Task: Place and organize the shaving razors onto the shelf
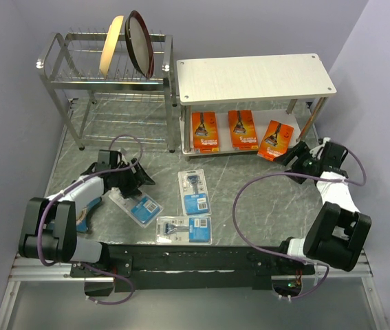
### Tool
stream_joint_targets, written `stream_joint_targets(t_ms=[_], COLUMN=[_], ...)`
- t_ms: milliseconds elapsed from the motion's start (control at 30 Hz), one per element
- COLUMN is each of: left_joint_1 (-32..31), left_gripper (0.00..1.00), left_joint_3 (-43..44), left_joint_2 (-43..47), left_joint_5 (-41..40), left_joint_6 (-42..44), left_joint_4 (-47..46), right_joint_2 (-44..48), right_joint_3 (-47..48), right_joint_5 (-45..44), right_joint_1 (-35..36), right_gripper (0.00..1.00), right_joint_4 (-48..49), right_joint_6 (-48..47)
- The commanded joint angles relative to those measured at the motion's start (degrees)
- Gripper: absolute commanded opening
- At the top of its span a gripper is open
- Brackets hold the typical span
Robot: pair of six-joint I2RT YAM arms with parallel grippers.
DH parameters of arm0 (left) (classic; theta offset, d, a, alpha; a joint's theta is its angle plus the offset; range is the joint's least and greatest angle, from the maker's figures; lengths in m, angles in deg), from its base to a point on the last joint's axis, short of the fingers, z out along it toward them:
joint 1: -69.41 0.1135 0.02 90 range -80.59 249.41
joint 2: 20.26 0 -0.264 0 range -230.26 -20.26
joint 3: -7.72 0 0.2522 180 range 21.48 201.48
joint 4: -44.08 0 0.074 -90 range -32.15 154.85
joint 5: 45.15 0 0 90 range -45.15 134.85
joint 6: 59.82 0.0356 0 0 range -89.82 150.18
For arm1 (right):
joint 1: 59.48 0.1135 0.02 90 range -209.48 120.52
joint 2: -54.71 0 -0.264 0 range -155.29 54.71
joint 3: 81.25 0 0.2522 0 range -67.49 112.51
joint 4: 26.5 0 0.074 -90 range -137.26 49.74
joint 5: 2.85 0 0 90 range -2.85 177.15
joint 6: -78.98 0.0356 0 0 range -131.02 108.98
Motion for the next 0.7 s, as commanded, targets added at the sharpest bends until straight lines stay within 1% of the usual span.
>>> stream_joint_targets(t_ms=[0,33,67,100,200,267,333,367,400,433,533,667], left_joint_1=[0.5,0.5,0.5,0.59,0.33,-0.46,-0.47,-0.29,-0.12,0.06,-0.03,-0.03], left_gripper=[0.75,0.73,0.69,0.69,0.71,0.74,0.75,0.77,0.78,0.78,0.78,0.79], left_joint_3=[6.38,7.45,8.41,9.73,13.07,14.4,14.75,14.84,15.1,15.02,14.58,14.75], left_joint_2=[-1.43,-2.22,-2.93,-3.46,-3.29,-3.2,-3.2,-3.46,-4.16,-4.51,-5.13,-6.36], left_joint_5=[1.86,1.25,0.02,-1.64,-0.17,-1.56,-3.41,-5.42,-5.35,-5.09,-2.89,-3.07], left_joint_6=[16.74,19.95,22.77,22.71,26.22,29.63,32.19,32.29,32.29,32.12,31.85,31.5], left_joint_4=[5.88,9.99,11.68,12.75,15.82,18.19,19.25,19.52,19.52,19.35,18.82,19.08], right_joint_2=[-0.6,-1.48,-2.44,-4.37,-6.58,-7.28,-8.34,-8.51,-8.78,-9.21,-11.06,-12.91], right_joint_3=[-0.3,-0.3,-0.21,-0.21,-0.74,-0.83,-1.87,-2.4,-2.84,-3.72,-3.9,-2.85], right_joint_5=[7.95,8.83,9.62,11.37,12.44,10.95,11.2,11.12,11.21,11.47,11.56,10.77], right_joint_1=[-1.25,-1.78,-2.04,-2.13,-2.4,-2.66,-2.75,-2.75,-2.75,-2.75,-2.75,-2.75], right_gripper=[0.81,0.8,0.79,0.78,0.75,0.75,0.74,0.73,0.72,0.68,0.63,0.6], right_joint_4=[6.7,8.71,9.6,10.48,15.48,15.51,15.32,15.33,15.76,16.55,18.83,20.15], right_joint_6=[12.02,13.16,15.52,16.68,21.43,23.01,24.24,24.95,25.21,25.56,26.8,27.76])
